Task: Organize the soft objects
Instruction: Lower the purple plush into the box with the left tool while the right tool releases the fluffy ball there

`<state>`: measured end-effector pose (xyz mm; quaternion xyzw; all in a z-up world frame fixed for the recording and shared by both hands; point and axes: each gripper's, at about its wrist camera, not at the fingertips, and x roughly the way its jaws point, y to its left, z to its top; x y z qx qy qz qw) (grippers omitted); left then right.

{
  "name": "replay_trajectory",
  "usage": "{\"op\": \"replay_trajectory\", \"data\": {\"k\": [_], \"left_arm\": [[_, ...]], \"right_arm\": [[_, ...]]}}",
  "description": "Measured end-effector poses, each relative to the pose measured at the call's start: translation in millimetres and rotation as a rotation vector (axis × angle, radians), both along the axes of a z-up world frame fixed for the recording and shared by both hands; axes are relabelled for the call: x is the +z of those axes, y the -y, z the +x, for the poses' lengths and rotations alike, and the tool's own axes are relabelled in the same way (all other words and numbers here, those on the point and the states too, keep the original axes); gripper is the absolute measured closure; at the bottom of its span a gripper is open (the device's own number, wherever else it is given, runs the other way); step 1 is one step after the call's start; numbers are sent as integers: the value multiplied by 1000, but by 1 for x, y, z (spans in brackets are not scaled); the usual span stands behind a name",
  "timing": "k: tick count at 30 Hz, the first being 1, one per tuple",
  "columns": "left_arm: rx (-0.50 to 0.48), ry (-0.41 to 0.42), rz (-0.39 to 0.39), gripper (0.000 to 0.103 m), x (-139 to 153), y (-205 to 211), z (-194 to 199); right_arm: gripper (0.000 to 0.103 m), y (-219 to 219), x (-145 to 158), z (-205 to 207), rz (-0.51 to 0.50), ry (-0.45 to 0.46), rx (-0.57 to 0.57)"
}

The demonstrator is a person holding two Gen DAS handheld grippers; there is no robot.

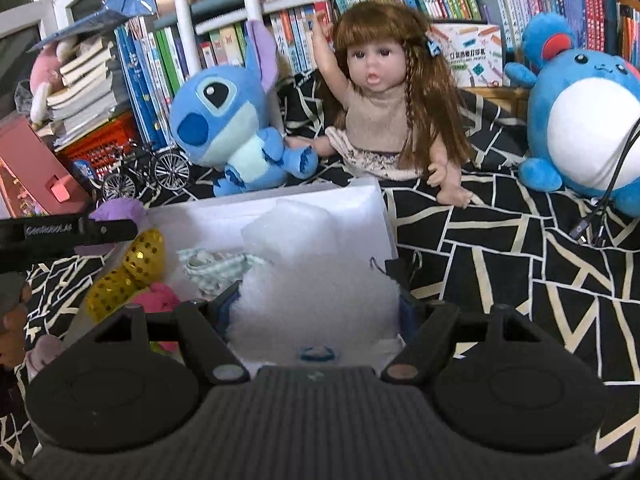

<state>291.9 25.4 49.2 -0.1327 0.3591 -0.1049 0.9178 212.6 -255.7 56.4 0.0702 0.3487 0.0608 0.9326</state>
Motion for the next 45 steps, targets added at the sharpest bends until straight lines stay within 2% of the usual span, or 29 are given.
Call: {"op": "replay_trajectory", "data": {"k": [4, 9, 15, 22, 30, 32, 34, 38, 45], "left_arm": [[8, -28, -18, 49, -11, 3, 11], [-6, -41, -4, 49, -21, 8, 15], [-13, -51, -1, 48, -23, 10, 15], [-10, -53, 6, 46, -22, 11, 13], [2, -49, 22, 35, -19, 9, 7], [7, -48, 18, 27, -17, 8, 5], [11, -46, 5, 24, -15, 7, 2], [3, -30, -2, 22, -9, 6, -7], [-13, 13, 45, 19, 2, 10, -29]], "right_arm": [[27, -2, -7, 9, -4, -18, 7], [27, -4, -15, 17, -3, -36, 20], [26, -1, -25, 23, 27, -59, 13], [18, 1, -30, 23, 33, -72, 10], [15, 2, -26, 18, 45, -53, 8], [15, 2, -23, 16, 45, -46, 10], [14, 2, -21, 14, 44, -38, 10], [13, 2, -16, 8, 46, -22, 10], [12, 0, -10, -4, 39, 2, 16]]}}
